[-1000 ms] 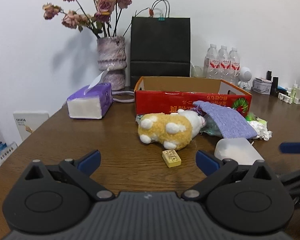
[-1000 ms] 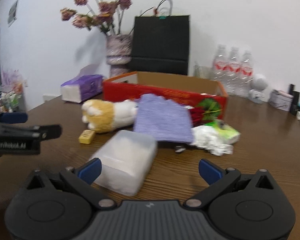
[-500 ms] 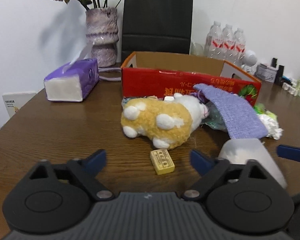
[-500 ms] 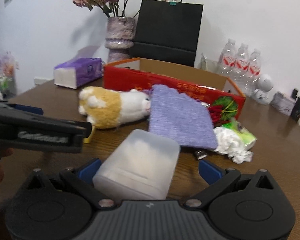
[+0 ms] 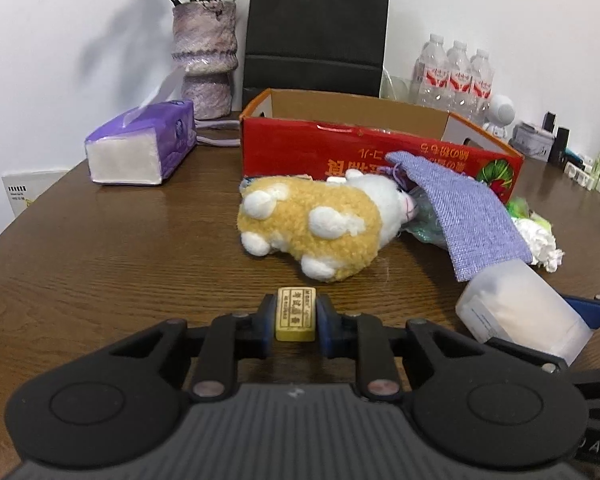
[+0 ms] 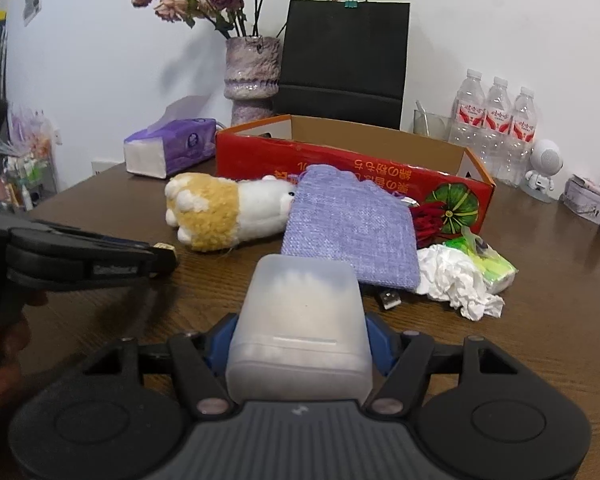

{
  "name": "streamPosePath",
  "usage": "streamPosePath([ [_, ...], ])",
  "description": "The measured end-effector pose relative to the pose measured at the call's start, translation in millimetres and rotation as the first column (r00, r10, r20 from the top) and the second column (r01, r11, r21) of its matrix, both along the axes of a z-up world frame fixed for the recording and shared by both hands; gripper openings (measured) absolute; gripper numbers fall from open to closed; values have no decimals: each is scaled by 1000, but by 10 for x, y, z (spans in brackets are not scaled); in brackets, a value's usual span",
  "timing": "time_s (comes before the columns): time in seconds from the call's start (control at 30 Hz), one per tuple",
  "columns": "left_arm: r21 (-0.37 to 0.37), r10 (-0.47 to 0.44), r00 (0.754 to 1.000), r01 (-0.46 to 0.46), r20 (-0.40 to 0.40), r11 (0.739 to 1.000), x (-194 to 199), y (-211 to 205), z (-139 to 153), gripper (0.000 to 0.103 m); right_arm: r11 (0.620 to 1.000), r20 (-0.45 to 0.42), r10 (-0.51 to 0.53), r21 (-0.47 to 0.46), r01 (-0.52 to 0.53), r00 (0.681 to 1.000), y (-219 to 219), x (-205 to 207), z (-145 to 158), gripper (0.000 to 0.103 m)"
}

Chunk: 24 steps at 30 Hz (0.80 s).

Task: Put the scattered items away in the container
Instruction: 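Grasp the gold block with the left tool while the right tool grasps the frosted container, then carry both items over the cardboard box and open both tools to drop them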

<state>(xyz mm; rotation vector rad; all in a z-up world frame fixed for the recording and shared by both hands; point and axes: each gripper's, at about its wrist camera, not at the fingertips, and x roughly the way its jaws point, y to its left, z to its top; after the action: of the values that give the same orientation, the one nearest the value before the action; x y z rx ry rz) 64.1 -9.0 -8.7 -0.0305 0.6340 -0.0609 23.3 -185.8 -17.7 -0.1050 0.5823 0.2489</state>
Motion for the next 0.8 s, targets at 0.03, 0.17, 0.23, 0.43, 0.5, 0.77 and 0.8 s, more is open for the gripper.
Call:
streamPosePath([
  [0.03, -2, 0, 1000, 0, 4, 1000, -18, 2, 12, 22, 1000, 2, -1, 7, 1, 1000, -24, -14, 0, 66],
  [0.17, 3, -5, 1000, 5, 18, 1000, -69, -14, 50, 22, 999, 17, -11, 33, 10, 1000, -100, -72, 15, 65],
  [0.23, 4, -11, 1000, 10, 25, 1000, -103, -31, 75, 22, 999, 31, -14, 29, 13, 999, -115, -103, 30, 65],
  [0.43, -11, -33, 999, 34, 43, 999, -191, -41, 173, 22, 999, 64, -12, 31, 10, 998, -169, -177, 91, 65],
  [0.5, -24, -43, 998, 44, 54, 999, -215, -29, 239, 22, 999, 82, -13, 37, 10, 997, -199, -202, 137, 65],
  [0.77, -86, -83, 984, 97, 155, 992, 33, -73, 762, 22, 999, 202, -31, 27, 26, 979, -289, -60, 585, 65],
  [0.8, -106, -80, 983, 98, 165, 989, 116, -84, 831, 22, 999, 210, -34, 41, 26, 977, -302, 15, 664, 65],
])
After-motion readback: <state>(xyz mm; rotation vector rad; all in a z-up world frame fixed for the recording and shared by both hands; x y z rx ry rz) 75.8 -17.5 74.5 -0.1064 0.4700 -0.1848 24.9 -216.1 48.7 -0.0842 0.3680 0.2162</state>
